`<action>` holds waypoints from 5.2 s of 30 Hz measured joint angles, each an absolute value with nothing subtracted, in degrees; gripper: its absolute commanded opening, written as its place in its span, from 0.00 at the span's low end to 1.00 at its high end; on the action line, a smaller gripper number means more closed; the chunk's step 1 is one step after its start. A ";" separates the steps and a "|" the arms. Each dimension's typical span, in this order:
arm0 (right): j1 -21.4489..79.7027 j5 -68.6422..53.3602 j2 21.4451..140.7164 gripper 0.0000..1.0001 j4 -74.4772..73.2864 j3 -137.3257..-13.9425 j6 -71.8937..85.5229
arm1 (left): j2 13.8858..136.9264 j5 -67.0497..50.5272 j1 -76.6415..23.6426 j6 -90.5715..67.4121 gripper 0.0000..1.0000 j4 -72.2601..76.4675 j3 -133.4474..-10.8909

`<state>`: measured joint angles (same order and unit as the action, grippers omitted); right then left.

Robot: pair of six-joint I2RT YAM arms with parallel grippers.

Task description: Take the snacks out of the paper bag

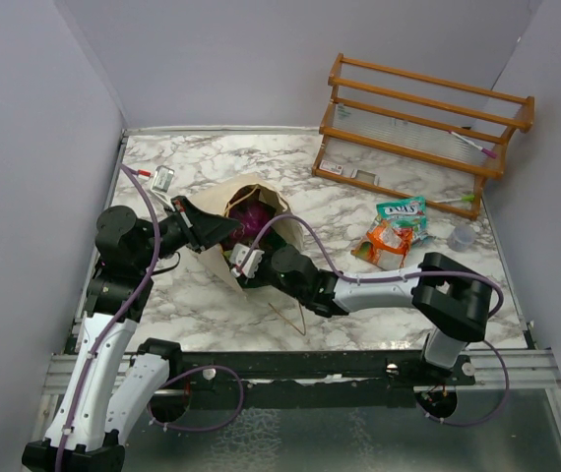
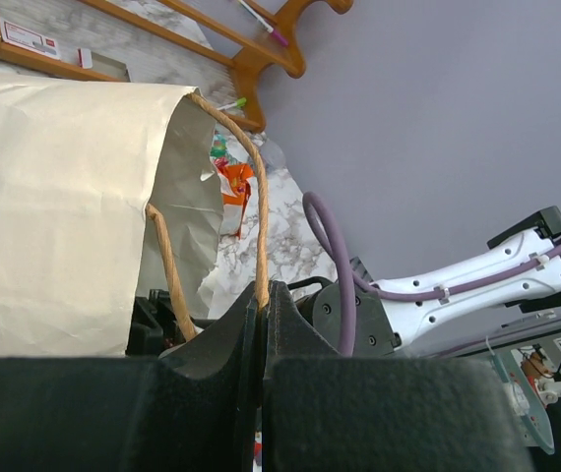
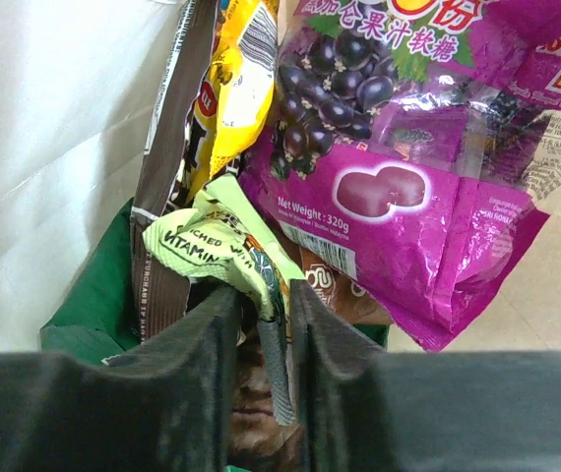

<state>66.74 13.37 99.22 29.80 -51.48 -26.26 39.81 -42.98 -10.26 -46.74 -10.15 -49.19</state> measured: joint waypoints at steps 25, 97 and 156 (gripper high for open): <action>66.74 14.13 64.73 0.01 8.78 -44.25 -5.98 | 39.33 -40.18 -10.26 -44.93 0.00 -12.34 -49.56; 38.89 -9.80 35.99 0.96 0.12 -30.44 17.74 | 37.87 -38.11 -10.26 -42.89 0.00 -17.67 -51.77; 74.26 60.42 102.08 0.54 -30.09 -66.74 83.48 | 37.95 -37.93 -10.26 -43.79 0.00 -16.88 -49.50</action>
<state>74.26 60.42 102.08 -30.09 -66.74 83.48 37.95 -37.93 -10.26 -43.79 -16.88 -49.50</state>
